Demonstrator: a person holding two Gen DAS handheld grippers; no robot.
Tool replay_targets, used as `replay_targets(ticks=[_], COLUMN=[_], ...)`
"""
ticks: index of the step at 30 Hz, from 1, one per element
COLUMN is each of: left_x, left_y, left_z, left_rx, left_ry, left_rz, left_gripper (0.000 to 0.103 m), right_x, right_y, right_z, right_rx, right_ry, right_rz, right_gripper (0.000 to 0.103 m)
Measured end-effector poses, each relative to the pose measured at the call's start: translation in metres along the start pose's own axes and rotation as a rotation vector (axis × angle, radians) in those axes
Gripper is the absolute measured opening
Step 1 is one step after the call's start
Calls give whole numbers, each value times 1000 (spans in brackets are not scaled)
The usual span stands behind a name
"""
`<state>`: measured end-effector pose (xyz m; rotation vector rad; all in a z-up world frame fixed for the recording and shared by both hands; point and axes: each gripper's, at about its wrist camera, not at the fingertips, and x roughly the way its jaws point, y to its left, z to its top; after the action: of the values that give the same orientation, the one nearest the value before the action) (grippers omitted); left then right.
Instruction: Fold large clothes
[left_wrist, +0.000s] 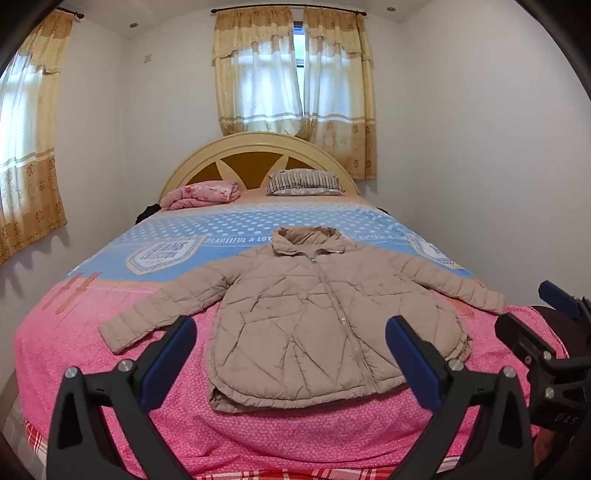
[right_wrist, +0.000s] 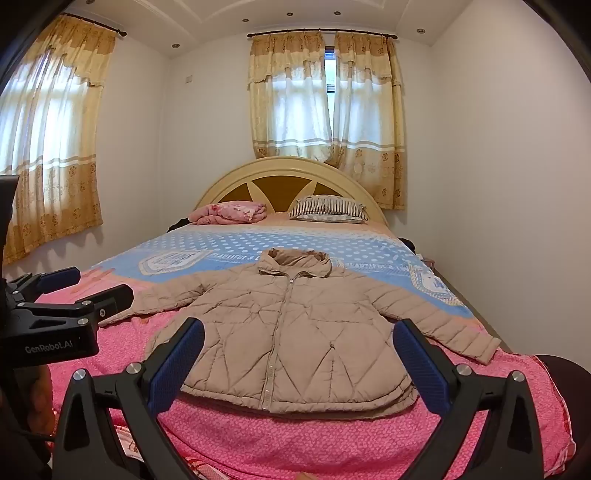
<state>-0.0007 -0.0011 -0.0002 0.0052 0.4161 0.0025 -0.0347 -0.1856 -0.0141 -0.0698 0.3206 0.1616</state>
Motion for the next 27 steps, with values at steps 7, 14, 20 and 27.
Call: replay_targets(ticks=[7,14,20,27], left_x=[-2,-6,-7,-6], left_y=[-4,3,4,7], left_z=[-1,4,4,5], left_rx=[1,-11,-11,-15], left_ry=[-8,-10,-19,-15], left_rz=[15,8,13,11], left_gripper=[103,103,103,103], right_x=[-2,2,3,3], right_y=[-1,8,7,9], right_z=[-1,-1,-2,-4], right_rx=[3,-8,-9,-11], right_ry=[4,10,8,17], right_rz=[4,0,4,6], right_gripper=[102,102,102,102])
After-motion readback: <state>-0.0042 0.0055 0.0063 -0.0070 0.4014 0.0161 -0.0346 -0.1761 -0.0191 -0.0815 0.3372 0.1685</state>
